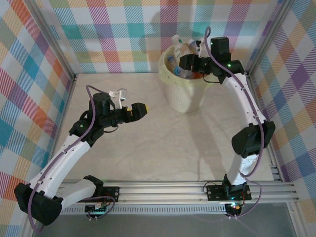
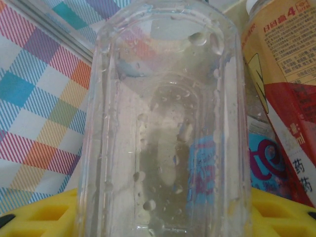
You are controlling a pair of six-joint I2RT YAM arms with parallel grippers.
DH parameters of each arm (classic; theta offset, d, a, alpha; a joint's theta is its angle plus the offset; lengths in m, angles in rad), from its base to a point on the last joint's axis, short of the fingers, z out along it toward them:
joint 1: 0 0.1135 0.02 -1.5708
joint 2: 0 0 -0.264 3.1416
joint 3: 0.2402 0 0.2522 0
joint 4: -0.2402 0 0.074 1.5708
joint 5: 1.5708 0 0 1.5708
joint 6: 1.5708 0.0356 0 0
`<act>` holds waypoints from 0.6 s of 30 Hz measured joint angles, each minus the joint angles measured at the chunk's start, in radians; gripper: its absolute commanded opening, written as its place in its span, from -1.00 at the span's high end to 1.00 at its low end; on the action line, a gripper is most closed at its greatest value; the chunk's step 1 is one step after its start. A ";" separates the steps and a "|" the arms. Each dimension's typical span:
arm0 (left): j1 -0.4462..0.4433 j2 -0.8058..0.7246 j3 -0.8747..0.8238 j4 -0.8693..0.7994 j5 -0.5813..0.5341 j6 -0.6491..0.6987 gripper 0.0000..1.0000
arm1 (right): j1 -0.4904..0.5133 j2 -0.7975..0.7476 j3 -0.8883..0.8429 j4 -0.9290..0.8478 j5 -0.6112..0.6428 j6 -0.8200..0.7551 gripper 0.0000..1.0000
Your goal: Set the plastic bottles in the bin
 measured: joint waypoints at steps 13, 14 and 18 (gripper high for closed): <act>0.000 0.016 -0.013 0.001 0.003 -0.001 -1.00 | 0.003 0.072 0.173 -0.151 0.029 0.004 -0.14; 0.000 0.016 -0.013 0.001 0.003 -0.001 -1.00 | 0.003 0.078 0.193 -0.164 0.035 0.000 -0.14; 0.000 0.016 -0.013 0.001 0.003 0.000 -1.00 | 0.003 0.150 0.359 -0.276 0.050 -0.040 -0.11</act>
